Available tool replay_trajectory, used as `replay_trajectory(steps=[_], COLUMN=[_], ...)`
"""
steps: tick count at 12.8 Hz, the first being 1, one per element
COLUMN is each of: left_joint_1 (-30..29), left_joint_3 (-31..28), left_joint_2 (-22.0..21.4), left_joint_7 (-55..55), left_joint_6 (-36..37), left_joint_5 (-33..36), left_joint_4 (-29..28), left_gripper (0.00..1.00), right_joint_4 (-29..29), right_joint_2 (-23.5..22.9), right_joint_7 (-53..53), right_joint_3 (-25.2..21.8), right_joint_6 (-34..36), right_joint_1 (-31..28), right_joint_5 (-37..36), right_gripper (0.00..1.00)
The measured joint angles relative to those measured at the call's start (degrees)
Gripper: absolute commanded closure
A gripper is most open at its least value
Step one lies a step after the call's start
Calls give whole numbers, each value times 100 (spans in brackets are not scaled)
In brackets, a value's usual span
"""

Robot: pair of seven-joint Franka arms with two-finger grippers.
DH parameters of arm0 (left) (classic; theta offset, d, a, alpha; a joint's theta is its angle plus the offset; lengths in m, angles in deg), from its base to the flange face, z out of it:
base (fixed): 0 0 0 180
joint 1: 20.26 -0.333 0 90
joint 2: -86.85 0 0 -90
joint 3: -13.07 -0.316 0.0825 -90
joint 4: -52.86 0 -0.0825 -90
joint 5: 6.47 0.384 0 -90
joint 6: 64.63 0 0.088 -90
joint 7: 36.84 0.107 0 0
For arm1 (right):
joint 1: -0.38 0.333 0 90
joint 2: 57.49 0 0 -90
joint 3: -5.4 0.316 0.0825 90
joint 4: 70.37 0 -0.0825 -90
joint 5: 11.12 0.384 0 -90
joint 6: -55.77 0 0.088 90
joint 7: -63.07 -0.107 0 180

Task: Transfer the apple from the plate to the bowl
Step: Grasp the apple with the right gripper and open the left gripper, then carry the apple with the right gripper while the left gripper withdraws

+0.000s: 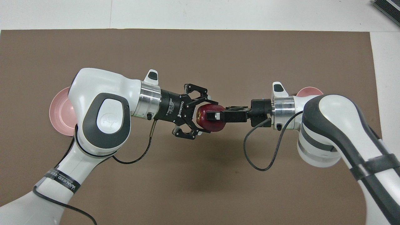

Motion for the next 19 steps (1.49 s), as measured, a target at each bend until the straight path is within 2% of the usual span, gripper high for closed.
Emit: replay_trajectory(steps=[3,4,5,6,8,10,14,16,19], left_joint_1=[0,0,1,3,22,45,46,46,36], left_joint_3=[-8,-8,-7,-8,-5,-5,-16,-24,-67], left_joint_2=[-13,-14,-15,-17,-28,-98,-131,-130,-129], left_joint_7=[0,0,0,0,-80,-208,-243,-241,-251], left_joint_6=[-1,-1,-2,-2,-2,-2,-2,-2,1], left_joint_5=[1,1,1,1,-5,-5,24,453,1509], left_joint_4=[-11,-14,-16,-17,-13,-11,-12,-14,-18], left_gripper=[100,100,87,1,0,0,0,0,0], right_joint_4=[-32,-34,-36,-37,-38,4,437,599,683], right_joint_2=[39,39,40,40,37,34,42,43,1], right_joint_7=[0,0,0,0,3,-7,-473,-596,-618], right_joint_3=[-8,-9,-10,-12,-15,-44,-87,-91,-103], right_joint_6=[11,15,18,23,31,26,46,65,67], right_joint_1=[0,0,0,0,-4,-23,-180,-289,-447], right_joint_5=[0,0,0,0,-79,-454,-1813,-2763,-4282], right_gripper=[56,70,71,71,74,77,77,77,76])
